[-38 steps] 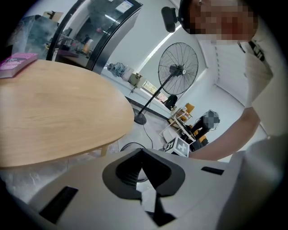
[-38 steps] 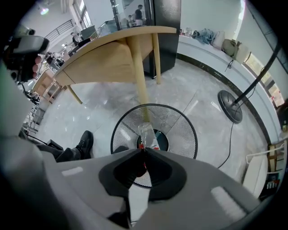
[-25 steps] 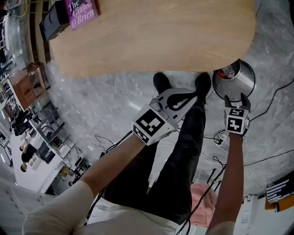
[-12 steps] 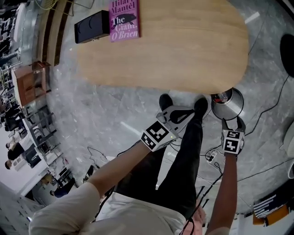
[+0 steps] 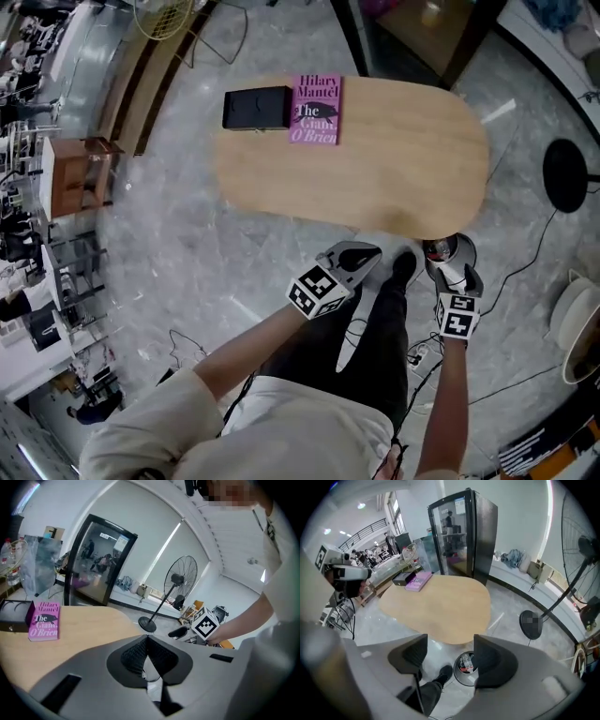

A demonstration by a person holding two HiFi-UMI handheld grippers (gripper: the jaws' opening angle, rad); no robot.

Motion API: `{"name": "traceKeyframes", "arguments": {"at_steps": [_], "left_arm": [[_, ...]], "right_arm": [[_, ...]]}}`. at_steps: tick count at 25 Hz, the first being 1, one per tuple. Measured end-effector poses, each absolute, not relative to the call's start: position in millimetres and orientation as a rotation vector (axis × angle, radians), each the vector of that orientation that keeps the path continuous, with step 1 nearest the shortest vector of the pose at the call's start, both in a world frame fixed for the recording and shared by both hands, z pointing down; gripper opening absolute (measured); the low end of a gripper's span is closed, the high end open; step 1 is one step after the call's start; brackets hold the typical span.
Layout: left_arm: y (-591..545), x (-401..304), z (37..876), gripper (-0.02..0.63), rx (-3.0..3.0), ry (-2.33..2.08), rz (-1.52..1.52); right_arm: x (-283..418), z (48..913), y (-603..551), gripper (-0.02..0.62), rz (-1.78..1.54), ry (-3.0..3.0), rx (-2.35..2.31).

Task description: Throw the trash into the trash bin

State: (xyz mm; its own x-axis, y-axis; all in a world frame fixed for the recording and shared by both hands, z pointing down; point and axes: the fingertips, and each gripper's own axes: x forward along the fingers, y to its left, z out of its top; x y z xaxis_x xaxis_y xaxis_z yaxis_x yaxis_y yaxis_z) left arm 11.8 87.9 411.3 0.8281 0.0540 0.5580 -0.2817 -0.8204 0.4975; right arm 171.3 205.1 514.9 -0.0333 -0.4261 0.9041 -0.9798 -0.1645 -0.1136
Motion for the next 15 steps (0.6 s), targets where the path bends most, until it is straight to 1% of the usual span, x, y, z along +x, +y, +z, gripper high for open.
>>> {"name": "traceKeyframes", "arguments": {"at_steps": [3,7,15], "left_arm": [[72,5,369,0.008,2.44,-0.193,0.72],[57,-12,316,0.008,2.454,-0.225,0.687],[25,-46,209,0.008,2.488,-0.392,0.583]], "right_arm": [[170,465,176,0.319,1.13,-1.531,1.718],[164,397,147,0.276,1.07,-1.583,1.804],[139,277,97,0.261,0.914,-1.776,1.781]]}}
